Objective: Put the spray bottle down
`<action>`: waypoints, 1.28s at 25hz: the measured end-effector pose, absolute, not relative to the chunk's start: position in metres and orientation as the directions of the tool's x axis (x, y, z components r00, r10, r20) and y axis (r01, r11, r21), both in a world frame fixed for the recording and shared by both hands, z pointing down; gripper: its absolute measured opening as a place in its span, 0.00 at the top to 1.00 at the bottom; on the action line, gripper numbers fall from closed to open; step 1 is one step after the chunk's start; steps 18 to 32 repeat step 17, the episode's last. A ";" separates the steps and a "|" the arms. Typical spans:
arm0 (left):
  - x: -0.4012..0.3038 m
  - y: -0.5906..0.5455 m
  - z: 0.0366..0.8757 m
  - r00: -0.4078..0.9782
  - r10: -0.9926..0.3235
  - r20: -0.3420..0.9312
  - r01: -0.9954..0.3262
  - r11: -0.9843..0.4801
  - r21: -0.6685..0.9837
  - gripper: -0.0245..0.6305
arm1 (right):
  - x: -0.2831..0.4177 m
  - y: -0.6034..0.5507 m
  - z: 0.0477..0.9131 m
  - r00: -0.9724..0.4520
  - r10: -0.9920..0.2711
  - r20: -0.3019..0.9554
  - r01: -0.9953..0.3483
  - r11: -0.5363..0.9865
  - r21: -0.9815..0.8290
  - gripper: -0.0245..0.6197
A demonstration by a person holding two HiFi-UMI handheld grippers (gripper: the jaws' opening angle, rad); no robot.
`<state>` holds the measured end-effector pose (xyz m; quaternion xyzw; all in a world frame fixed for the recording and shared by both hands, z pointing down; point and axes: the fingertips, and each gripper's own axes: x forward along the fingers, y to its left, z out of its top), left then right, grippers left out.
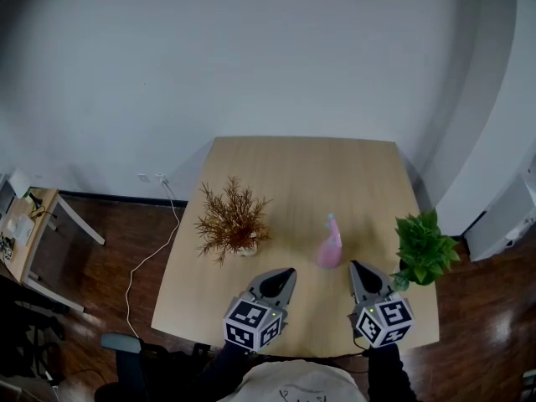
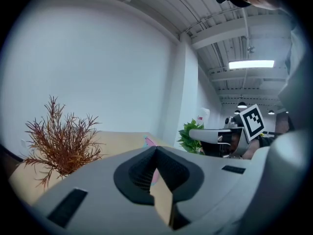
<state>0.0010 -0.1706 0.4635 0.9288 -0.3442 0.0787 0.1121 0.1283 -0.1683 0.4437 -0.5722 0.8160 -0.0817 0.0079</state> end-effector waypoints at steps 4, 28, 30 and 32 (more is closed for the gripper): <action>0.001 -0.170 0.463 0.748 -0.625 0.224 -0.660 -0.735 0.154 0.96 | 0.129 -0.168 0.444 -0.349 -0.933 0.084 -0.931 0.335 -0.146 0.95; -0.001 -0.168 0.461 0.745 -0.628 0.225 -0.663 -0.733 0.150 0.96 | 0.126 -0.168 0.447 -0.364 -0.927 0.093 -0.924 0.347 -0.158 0.95; -0.001 -0.168 0.461 0.745 -0.628 0.225 -0.663 -0.733 0.150 0.96 | 0.126 -0.168 0.447 -0.364 -0.927 0.093 -0.924 0.347 -0.158 0.95; -0.001 -0.168 0.461 0.745 -0.628 0.225 -0.663 -0.733 0.150 0.96 | 0.126 -0.168 0.447 -0.364 -0.927 0.093 -0.924 0.347 -0.158 0.95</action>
